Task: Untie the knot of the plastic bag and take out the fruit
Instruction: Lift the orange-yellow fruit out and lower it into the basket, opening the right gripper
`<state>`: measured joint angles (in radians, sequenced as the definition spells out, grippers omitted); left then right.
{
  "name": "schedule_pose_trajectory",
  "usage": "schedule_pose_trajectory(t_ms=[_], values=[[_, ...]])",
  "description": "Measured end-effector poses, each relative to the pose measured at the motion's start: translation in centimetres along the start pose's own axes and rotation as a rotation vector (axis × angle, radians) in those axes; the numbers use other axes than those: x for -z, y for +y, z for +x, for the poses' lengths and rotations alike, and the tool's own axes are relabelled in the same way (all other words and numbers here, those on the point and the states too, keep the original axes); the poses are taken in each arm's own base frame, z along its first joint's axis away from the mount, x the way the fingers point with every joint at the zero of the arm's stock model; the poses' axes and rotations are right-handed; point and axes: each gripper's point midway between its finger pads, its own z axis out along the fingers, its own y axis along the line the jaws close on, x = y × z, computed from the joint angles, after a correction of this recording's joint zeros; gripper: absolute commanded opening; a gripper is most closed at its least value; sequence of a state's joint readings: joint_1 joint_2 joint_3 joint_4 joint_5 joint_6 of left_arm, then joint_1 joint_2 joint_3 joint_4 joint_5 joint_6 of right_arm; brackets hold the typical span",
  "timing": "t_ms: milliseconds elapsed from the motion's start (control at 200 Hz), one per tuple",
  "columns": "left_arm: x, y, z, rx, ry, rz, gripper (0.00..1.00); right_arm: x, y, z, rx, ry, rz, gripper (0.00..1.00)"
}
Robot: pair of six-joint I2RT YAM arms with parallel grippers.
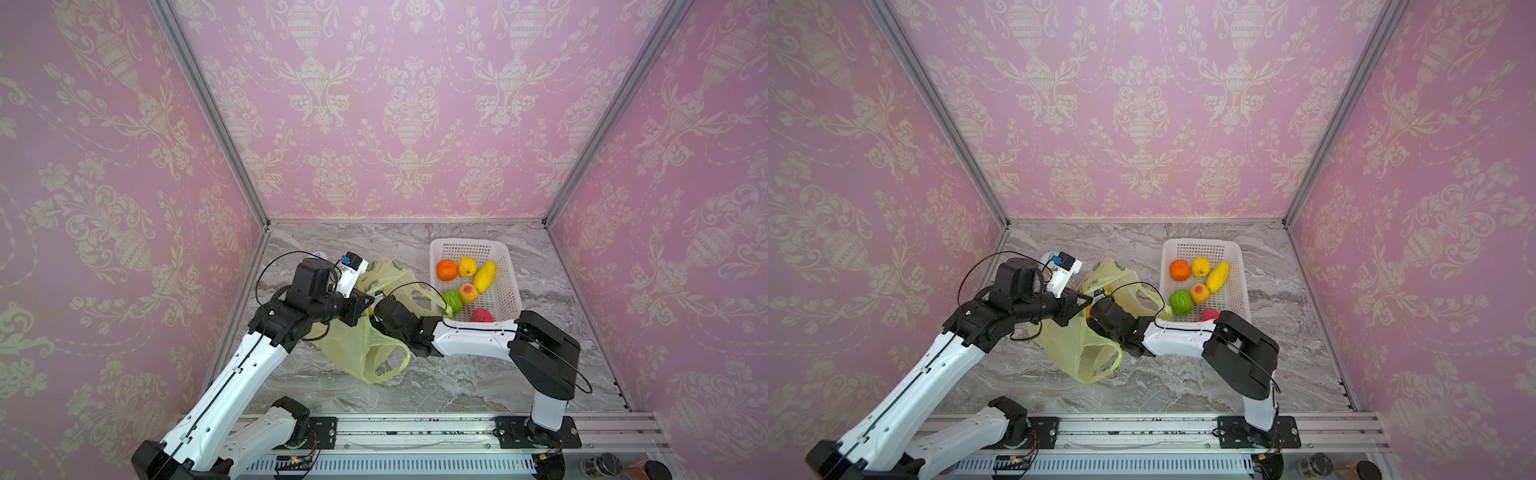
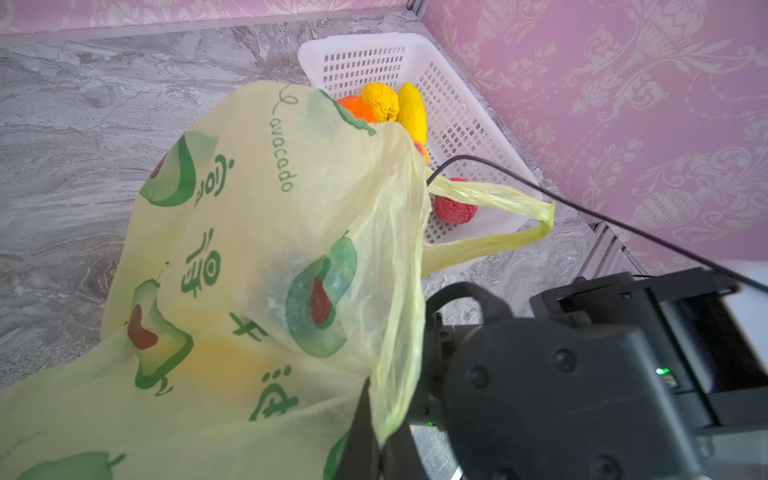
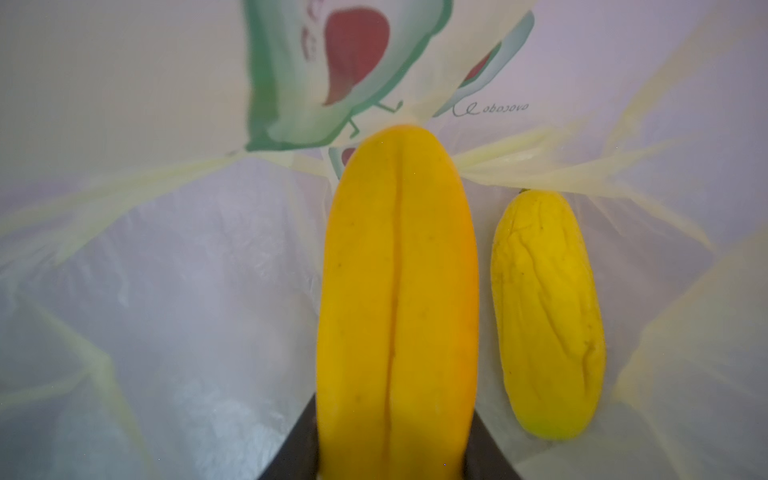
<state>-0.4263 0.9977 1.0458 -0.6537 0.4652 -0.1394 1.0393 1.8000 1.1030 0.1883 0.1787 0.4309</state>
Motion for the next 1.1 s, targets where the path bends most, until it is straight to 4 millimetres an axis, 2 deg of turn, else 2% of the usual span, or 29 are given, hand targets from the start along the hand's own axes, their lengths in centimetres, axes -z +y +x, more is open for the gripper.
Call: schedule_pose_trajectory(t_ms=[115, 205, 405, 495, 595, 781, 851, 921, 1011, 1096], values=[[0.0, 0.1, 0.0, 0.002, -0.001, -0.002, 0.0, 3.0, 0.1, -1.6, 0.004, -0.061, -0.025, 0.19], [0.0, 0.3, -0.1, 0.005, -0.003, -0.007, 0.0, 4.5, 0.1, -2.2, 0.004, -0.098, -0.042, 0.18], [0.1, 0.4, -0.1, 0.007, -0.004, -0.009, 0.0, 5.9, -0.2, -1.4, 0.016, -0.111, -0.065, 0.16], [0.1, 0.6, -0.1, 0.011, -0.006, -0.014, 0.0, 7.5, -0.4, -1.5, 0.029, -0.131, -0.077, 0.17], [0.1, 0.7, -0.1, 0.014, -0.008, -0.018, 0.0, 11.0, -0.7, -2.8, 0.036, -0.203, -0.092, 0.17], [0.1, 0.9, -0.1, 0.019, -0.007, -0.022, 0.0, 19.5, -2.2, -6.8, 0.027, -0.41, -0.08, 0.15], [0.2, 1.0, -0.1, 0.021, -0.008, -0.025, 0.0, 22.4, -3.3, -8.0, 0.012, -0.482, -0.047, 0.15], [0.2, 1.1, -0.1, 0.023, -0.01, -0.027, 0.0, 24.5, -4.8, -8.2, -0.003, -0.532, 0.004, 0.14], [0.2, 1.2, -0.1, 0.024, -0.009, -0.027, 0.0, 25.7, -7.9, -7.7, -0.029, -0.55, 0.109, 0.11], [0.1, 1.2, 0.1, 0.027, -0.005, -0.027, 0.0, 26.1, -11.8, -7.0, -0.076, -0.534, 0.244, 0.1]])
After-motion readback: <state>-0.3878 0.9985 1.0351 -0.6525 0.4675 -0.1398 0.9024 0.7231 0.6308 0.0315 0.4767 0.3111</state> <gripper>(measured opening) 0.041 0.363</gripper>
